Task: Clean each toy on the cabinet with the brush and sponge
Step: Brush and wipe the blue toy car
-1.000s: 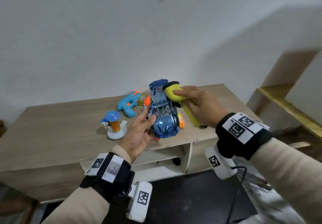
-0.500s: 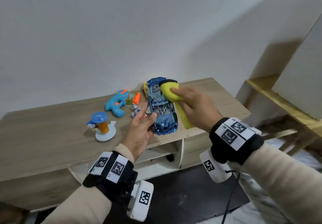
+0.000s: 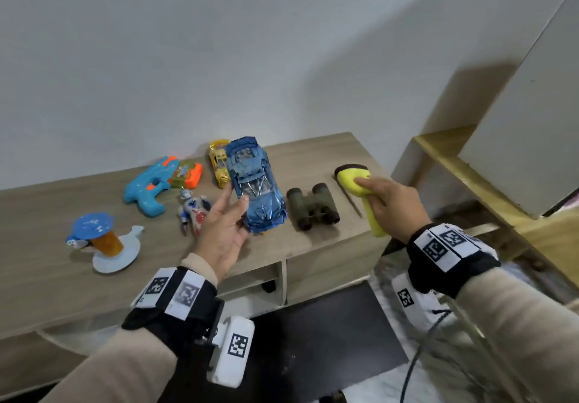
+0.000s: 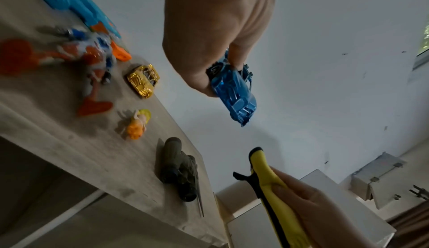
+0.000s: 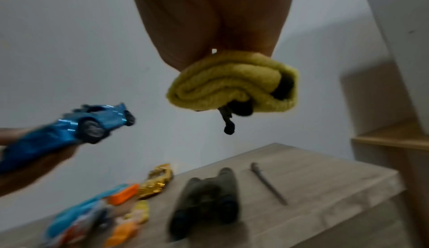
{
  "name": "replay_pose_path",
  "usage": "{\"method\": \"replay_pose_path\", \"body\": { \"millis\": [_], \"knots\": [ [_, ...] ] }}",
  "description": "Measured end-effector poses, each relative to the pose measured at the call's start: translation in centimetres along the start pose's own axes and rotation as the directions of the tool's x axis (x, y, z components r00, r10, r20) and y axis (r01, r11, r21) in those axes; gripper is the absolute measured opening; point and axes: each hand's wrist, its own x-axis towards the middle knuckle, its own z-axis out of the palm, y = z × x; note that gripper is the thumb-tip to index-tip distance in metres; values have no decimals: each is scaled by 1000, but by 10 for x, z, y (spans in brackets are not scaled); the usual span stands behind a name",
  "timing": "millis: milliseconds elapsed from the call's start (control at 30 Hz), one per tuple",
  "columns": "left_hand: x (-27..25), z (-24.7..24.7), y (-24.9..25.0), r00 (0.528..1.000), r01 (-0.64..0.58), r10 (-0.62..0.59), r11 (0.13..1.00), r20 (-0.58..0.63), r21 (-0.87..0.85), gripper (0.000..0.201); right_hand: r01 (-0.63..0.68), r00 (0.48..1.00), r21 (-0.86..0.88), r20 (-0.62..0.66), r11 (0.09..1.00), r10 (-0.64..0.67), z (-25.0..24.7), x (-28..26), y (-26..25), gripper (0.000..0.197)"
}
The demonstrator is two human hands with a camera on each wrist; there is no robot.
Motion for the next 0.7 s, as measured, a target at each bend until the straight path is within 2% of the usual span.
{"method": "replay_pose_path", "body": {
  "millis": [167, 300, 433, 533, 633, 700],
  "knots": [
    [32, 30, -23, 998, 21, -20, 1000, -53, 23, 57, -152, 988, -72, -20, 986, 151, 11, 62, 87, 36],
    [56, 45, -37, 993, 30, -28, 999, -115, 19, 58, -193, 979, -119, 44, 974, 199, 35, 98, 135, 39],
    [73, 52, -50, 986, 42, -37, 999, -164, 26, 67, -73, 950, -274, 272, 959, 151, 62, 112, 160, 38],
    [81, 54, -58, 979, 42, -37, 999, -199, 25, 61, -45, 924, -296, 350, 954, 153, 68, 119, 165, 53],
    [85, 56, -62, 979, 46, -41, 999, -200, 23, 57, -86, 943, -348, 273, 934, 189, 66, 126, 157, 40],
    [88, 59, -61, 978, 42, -37, 999, -207, 23, 57, -9, 983, -282, 174, 959, 61, 66, 126, 146, 31]
  ]
}}
